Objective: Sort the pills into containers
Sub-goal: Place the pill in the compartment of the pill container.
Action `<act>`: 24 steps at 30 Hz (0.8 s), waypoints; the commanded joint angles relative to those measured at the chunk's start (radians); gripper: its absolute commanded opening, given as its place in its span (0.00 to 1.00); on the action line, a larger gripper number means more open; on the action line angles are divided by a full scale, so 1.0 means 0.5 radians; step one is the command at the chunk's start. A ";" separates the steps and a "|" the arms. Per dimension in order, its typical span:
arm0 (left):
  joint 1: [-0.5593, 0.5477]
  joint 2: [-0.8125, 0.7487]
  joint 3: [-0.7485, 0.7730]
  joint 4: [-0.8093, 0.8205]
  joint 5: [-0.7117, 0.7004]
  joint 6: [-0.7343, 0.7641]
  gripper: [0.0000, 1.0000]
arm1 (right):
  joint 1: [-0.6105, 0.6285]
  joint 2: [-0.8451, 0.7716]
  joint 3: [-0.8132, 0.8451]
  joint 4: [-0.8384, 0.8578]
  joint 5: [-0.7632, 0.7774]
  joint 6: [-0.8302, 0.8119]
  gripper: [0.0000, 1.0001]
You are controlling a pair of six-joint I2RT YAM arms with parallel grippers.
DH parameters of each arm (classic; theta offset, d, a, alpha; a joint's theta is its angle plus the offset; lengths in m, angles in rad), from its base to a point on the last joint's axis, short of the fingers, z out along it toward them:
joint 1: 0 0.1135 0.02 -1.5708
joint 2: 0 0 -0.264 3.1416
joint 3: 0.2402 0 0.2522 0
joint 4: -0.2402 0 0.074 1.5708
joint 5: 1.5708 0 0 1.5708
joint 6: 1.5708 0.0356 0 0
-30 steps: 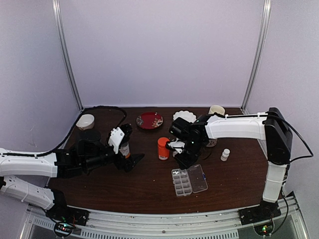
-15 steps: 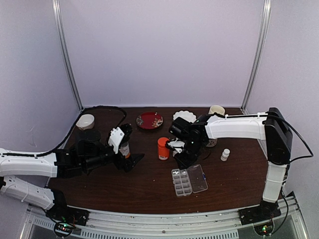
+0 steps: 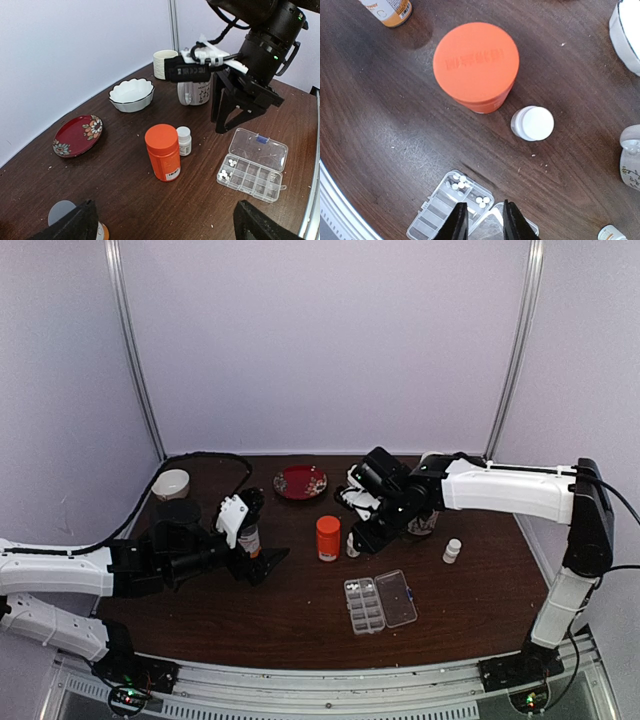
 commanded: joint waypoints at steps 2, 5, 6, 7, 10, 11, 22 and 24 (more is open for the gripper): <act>0.013 -0.055 0.019 -0.039 -0.003 -0.003 0.98 | -0.009 -0.162 -0.111 0.206 0.178 0.008 0.27; 0.013 -0.067 0.019 -0.046 -0.018 -0.008 0.98 | -0.009 -0.289 -0.200 0.378 0.296 0.051 0.31; 0.013 -0.072 0.019 -0.047 -0.021 -0.010 0.98 | -0.009 -0.329 -0.222 0.430 0.363 0.091 0.35; 0.013 -0.071 0.019 -0.045 -0.024 -0.014 0.98 | -0.009 -0.364 -0.236 0.463 0.402 0.116 0.38; 0.013 -0.068 0.030 -0.044 -0.035 -0.037 0.97 | -0.009 -0.483 -0.329 0.596 0.468 0.137 0.46; 0.013 -0.065 0.035 -0.047 -0.043 -0.049 0.97 | -0.009 -0.528 -0.377 0.681 0.483 0.145 0.55; 0.013 -0.083 0.068 -0.134 -0.067 -0.074 0.97 | -0.068 -0.503 -0.562 0.927 0.264 0.263 0.94; 0.013 -0.079 0.073 -0.133 -0.070 -0.079 0.98 | -0.070 -0.397 -0.483 0.836 0.287 0.272 0.91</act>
